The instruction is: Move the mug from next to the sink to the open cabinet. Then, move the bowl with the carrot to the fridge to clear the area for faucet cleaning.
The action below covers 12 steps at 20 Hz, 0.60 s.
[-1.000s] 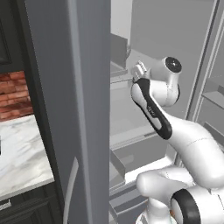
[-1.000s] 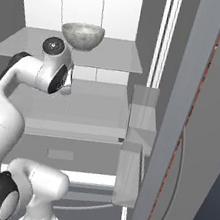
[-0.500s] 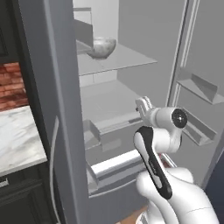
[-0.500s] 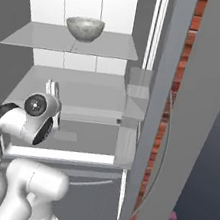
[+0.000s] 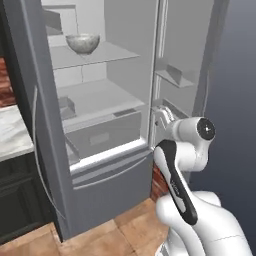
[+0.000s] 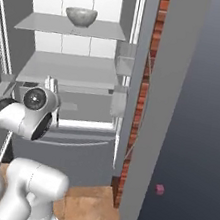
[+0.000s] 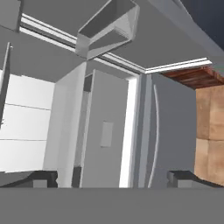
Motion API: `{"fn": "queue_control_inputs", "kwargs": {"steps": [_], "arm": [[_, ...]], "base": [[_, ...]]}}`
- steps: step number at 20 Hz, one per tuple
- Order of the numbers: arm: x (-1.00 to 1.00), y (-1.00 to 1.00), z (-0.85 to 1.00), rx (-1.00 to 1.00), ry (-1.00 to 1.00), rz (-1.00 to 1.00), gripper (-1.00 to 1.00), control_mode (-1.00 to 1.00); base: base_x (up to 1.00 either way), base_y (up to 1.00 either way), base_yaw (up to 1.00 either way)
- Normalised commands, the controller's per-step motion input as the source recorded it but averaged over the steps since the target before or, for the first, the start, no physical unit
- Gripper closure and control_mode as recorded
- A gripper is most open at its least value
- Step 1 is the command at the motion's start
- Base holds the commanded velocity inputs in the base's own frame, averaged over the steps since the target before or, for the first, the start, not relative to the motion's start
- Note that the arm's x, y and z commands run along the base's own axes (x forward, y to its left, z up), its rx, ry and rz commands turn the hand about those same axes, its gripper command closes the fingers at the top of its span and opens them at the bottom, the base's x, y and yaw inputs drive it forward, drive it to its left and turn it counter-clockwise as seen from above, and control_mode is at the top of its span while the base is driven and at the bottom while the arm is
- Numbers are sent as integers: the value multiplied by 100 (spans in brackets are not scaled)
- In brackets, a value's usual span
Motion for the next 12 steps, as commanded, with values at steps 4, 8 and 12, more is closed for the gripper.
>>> {"fn": "queue_control_inputs", "kwargs": {"steps": [4,8,12], "arm": [[0,0,0,0,0,0,-100,100],[0,0,0,0,0,0,-100,100],[0,0,0,0,0,0,-100,100]], "base": [[-100,0,-42],[-100,3,-60],[-100,12,-76]]}}
